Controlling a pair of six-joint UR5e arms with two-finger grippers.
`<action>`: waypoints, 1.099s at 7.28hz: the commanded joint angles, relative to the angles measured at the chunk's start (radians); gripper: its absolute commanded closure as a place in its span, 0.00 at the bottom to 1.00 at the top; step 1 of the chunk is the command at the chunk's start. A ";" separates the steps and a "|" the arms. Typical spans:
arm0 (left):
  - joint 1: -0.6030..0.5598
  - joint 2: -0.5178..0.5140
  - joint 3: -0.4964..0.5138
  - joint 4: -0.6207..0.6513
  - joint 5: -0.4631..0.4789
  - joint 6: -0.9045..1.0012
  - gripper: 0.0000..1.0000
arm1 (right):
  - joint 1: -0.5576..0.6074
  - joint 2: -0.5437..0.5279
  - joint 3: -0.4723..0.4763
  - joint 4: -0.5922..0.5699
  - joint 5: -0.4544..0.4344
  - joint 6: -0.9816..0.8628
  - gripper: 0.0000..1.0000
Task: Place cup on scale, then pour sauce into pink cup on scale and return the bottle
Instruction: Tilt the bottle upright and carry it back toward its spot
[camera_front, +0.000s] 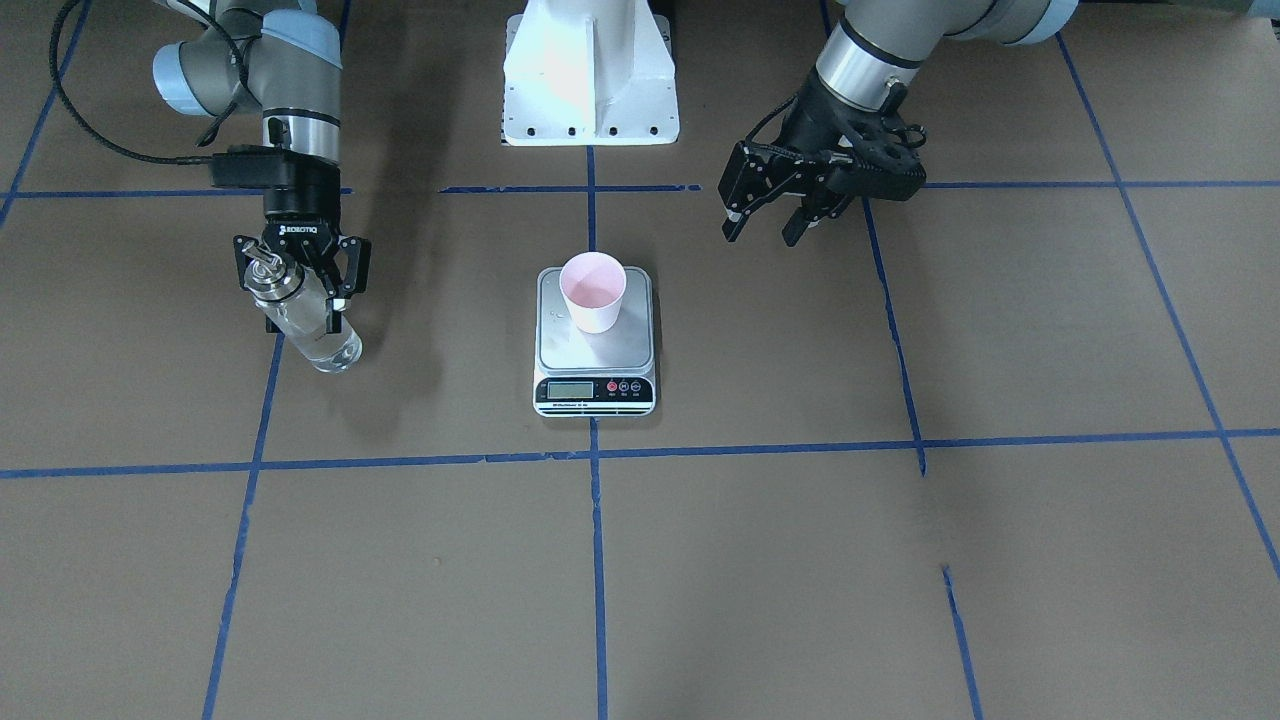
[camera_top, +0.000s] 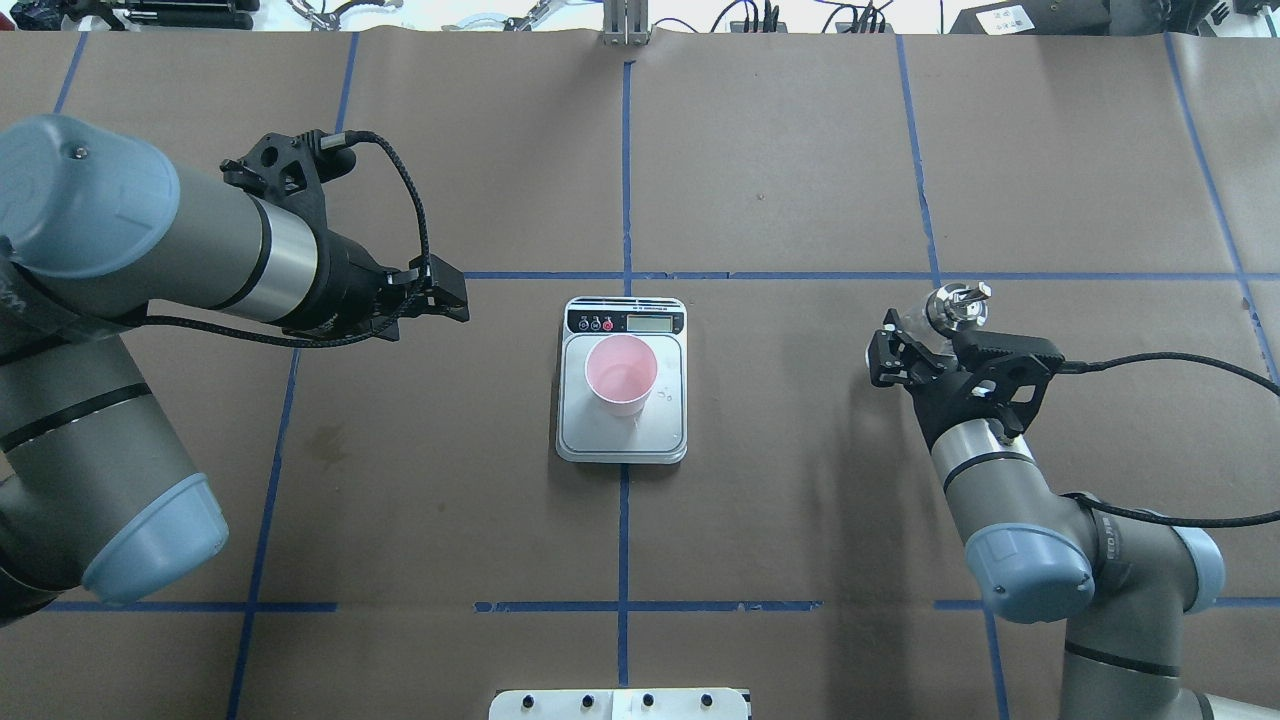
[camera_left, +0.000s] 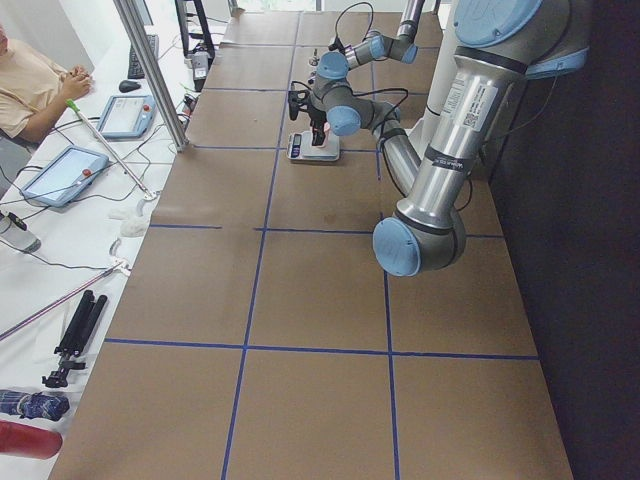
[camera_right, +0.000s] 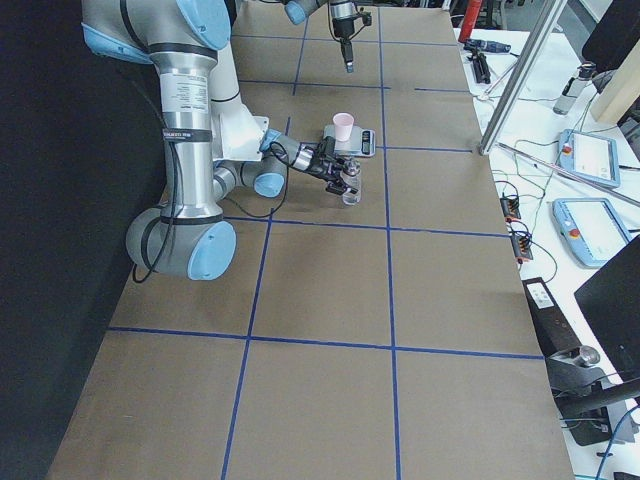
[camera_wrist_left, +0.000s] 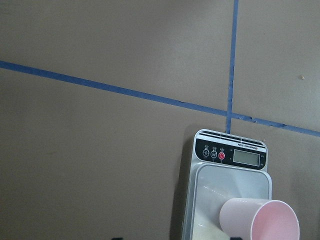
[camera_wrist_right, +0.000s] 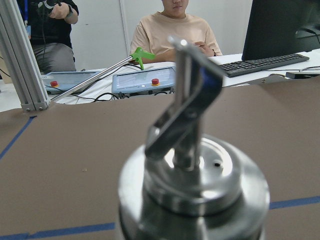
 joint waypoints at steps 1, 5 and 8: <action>-0.003 0.001 0.000 0.000 0.000 0.002 0.23 | 0.009 -0.040 0.002 0.001 0.012 0.006 1.00; -0.003 -0.001 0.001 0.000 0.000 0.002 0.23 | 0.005 -0.059 -0.003 0.001 0.012 0.005 1.00; -0.018 0.019 0.001 0.002 0.000 0.013 0.23 | 0.004 -0.056 -0.007 0.000 0.012 0.005 1.00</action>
